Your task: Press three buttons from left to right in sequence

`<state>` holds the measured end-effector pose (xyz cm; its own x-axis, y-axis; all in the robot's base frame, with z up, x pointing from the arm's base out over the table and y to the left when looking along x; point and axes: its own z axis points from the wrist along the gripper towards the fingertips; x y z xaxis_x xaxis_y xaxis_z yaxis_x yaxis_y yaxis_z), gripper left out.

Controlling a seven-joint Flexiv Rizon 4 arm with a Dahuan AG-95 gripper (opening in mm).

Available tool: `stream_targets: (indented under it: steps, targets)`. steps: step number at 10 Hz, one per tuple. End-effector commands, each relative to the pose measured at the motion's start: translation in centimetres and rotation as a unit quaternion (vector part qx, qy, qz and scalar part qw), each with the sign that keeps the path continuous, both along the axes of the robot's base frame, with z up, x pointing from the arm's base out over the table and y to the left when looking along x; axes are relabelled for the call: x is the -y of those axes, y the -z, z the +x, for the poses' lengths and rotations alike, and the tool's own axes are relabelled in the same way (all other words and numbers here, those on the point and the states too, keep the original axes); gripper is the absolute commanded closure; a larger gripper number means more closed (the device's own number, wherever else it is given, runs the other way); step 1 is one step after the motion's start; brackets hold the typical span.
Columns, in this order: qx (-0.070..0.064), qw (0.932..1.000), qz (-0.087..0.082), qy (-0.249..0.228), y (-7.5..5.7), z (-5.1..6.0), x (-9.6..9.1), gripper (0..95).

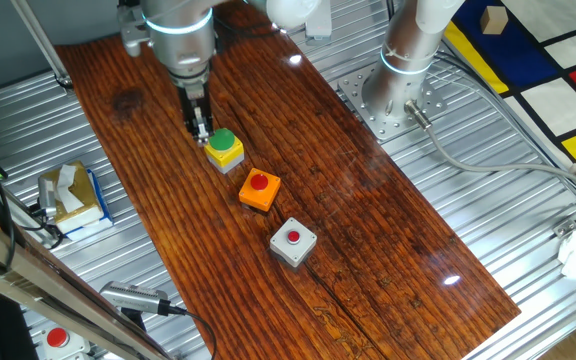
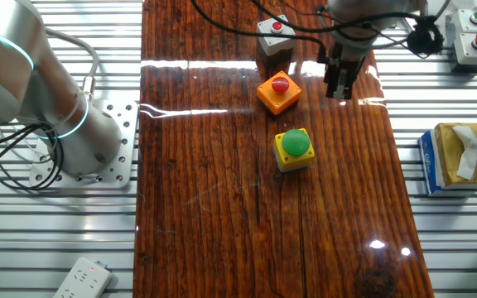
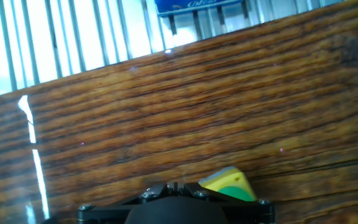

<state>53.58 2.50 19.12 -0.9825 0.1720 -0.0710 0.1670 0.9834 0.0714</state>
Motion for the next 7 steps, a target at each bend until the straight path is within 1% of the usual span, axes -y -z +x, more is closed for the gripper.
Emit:
stream_targets:
  steps: [1, 4, 7]
  targets:
    - [-0.003, 1.0, 0.003, 0.001, 0.2, 0.0, 0.0, 95.0]
    - [-0.003, 1.0, 0.0, -0.002, 0.3, 0.0, 0.2, 95.0]
    - [-0.004, 0.9996, -0.007, -0.026, 0.4, 0.2, 1.5, 95.0]
